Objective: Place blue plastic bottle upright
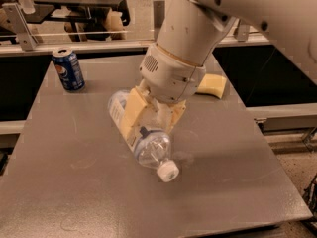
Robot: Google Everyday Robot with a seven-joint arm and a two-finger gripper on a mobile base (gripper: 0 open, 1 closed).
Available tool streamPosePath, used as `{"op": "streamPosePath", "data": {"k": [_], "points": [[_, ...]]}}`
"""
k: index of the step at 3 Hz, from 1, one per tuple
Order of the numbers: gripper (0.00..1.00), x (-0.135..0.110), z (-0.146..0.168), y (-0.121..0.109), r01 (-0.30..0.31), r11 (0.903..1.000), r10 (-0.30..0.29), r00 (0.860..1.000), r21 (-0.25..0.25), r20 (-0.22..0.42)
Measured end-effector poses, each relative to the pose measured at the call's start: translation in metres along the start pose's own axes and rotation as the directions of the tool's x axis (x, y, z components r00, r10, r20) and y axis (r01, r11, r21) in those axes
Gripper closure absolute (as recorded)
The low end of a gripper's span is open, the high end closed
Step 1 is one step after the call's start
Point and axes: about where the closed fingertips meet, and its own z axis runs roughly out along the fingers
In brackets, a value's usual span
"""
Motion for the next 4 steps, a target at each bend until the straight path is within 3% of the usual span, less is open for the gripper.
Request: {"op": "streamPosePath", "data": {"k": [1, 2, 3, 4], "points": [[1.0, 0.001, -0.007, -0.013, -0.193, 0.976, 0.197, 0.98, 0.101, -0.034], [1.0, 0.003, -0.013, -0.016, -0.362, 0.9185, 0.379, 0.921, 0.158, -0.094], [1.0, 0.01, -0.023, -0.016, -0.498, 0.8389, 0.535, 0.829, 0.219, -0.163], [1.0, 0.01, -0.023, -0.017, -0.498, 0.8384, 0.535, 0.829, 0.221, -0.162]]}}
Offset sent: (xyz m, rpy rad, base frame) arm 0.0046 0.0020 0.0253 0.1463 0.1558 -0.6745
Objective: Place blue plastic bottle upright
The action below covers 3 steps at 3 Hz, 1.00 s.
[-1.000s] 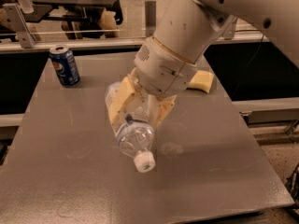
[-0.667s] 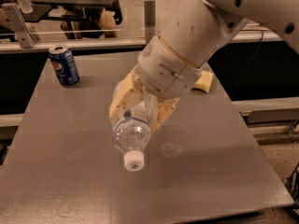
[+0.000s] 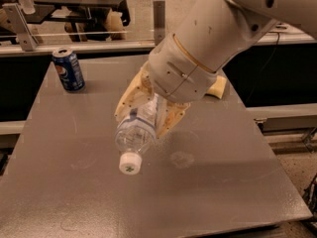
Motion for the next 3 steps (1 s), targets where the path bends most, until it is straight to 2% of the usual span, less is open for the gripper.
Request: {"op": "streamPosePath", "data": {"k": [1, 2, 3], "points": [[1.0, 0.003, 0.0, 0.006, -0.068, 0.996, 0.064, 0.996, 0.058, 0.066], [1.0, 0.013, 0.0, 0.019, -0.213, 0.9606, 0.171, 0.959, 0.179, 0.226], [1.0, 0.028, -0.004, 0.033, -0.372, 0.8823, 0.242, 0.884, 0.288, 0.401]]}}
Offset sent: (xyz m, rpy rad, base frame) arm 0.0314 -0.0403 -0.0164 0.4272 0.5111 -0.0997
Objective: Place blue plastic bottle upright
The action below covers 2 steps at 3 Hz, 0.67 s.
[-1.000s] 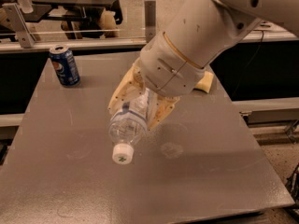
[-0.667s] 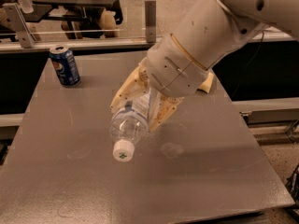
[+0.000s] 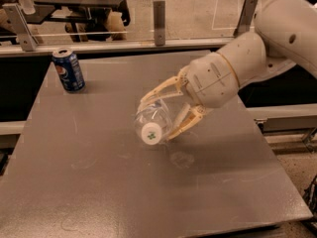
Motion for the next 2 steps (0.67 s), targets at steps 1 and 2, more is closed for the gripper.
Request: {"op": "streamPosePath", "data": {"k": [1, 2], "points": [[1.0, 0.0099, -0.0131, 0.0022, -0.088, 0.9888, 0.079, 0.994, 0.12, 0.078], [1.0, 0.0162, -0.0209, 0.0039, -0.165, 0.9686, 0.135, 0.977, 0.186, 0.166]]}}
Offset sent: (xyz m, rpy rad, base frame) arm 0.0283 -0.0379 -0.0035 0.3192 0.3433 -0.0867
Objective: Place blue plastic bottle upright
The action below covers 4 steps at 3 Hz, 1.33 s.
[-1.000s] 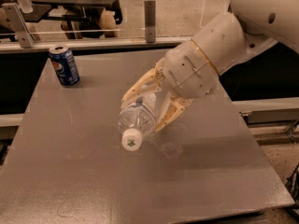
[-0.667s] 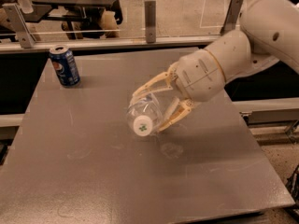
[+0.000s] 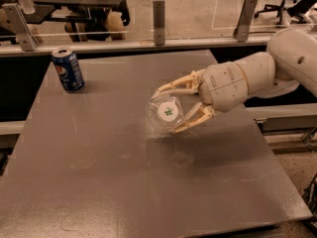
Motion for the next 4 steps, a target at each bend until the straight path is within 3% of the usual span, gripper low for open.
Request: {"op": "streamPosePath", "data": {"k": [1, 2, 3, 4], "points": [[1.0, 0.0044, -0.009, -0.0023, -0.058, 0.9979, 0.055, 0.996, 0.029, 0.068], [1.0, 0.0088, -0.017, -0.005, -0.083, 0.9961, 0.079, 0.989, 0.027, 0.122], [1.0, 0.0088, -0.017, -0.0051, -0.083, 0.9961, 0.079, 0.989, 0.027, 0.122], [1.0, 0.0096, -0.0101, -0.0118, -0.11, 0.9925, 0.107, 0.992, 0.053, 0.064]]}}
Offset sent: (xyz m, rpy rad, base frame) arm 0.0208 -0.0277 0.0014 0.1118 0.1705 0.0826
